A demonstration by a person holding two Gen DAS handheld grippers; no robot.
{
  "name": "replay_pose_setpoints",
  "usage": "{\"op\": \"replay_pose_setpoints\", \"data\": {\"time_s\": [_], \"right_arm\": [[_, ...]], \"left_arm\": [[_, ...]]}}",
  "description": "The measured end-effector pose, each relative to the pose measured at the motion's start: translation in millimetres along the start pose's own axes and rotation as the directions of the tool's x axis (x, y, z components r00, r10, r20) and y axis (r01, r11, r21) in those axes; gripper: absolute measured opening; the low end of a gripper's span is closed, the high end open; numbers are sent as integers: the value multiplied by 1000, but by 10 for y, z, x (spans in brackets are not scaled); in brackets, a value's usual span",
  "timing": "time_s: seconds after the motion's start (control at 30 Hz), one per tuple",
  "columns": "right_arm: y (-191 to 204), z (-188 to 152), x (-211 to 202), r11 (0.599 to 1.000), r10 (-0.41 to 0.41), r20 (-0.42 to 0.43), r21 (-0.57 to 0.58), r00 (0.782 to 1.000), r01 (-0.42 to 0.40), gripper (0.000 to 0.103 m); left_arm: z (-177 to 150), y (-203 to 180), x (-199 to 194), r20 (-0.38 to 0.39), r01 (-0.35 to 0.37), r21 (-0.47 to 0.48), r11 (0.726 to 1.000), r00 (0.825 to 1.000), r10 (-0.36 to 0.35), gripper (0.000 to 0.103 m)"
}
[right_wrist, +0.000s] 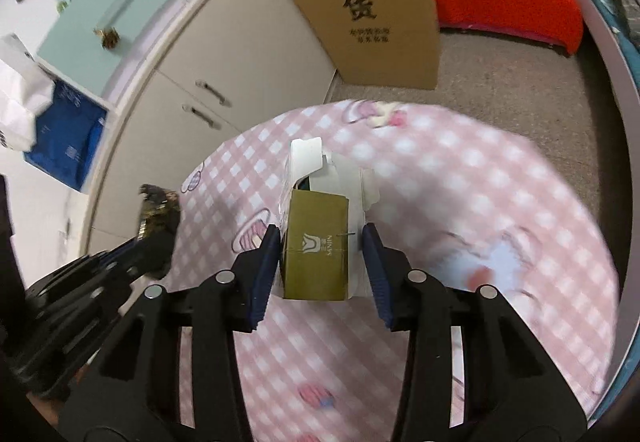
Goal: Collect trash
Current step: 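Carry items over bucket, left tool drops wrapper while right drops box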
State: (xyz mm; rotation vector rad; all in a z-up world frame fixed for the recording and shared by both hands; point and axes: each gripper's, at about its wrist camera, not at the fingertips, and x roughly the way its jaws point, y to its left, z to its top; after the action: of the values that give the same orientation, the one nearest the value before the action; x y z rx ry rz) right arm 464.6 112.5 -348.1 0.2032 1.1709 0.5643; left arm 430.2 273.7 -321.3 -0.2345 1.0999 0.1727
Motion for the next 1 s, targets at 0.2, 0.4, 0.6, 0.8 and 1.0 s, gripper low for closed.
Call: {"op": "replay_pose_setpoints", "data": {"time_s": [0.2,0.4,0.6,0.8,1.0], "right_arm": [[-554,-146,-854,999,-13,89,53,996,8,41],[-1301,-396,-1803,992,-69,181,119,981,47,42],[-2031,-703,-2627,974,-140,263,210,955,85,42],[-2597,-962,-3199,954,-191,319,282,928,99,42],[-2995,-1199,-3574,934,-243,359,336,901,118,42]], "left_arm": [[-93,-838,-297,27,59,57,997,998,-61,12],[-258,-2020,-602,48,134,174,976,988,-144,12],[-495,-3117,-801,41,204,279,938,974,-224,12],[-720,-3957,-926,21,243,364,899,963,-269,12],[-849,-4508,-946,-2,261,414,872,958,-286,12]]}}
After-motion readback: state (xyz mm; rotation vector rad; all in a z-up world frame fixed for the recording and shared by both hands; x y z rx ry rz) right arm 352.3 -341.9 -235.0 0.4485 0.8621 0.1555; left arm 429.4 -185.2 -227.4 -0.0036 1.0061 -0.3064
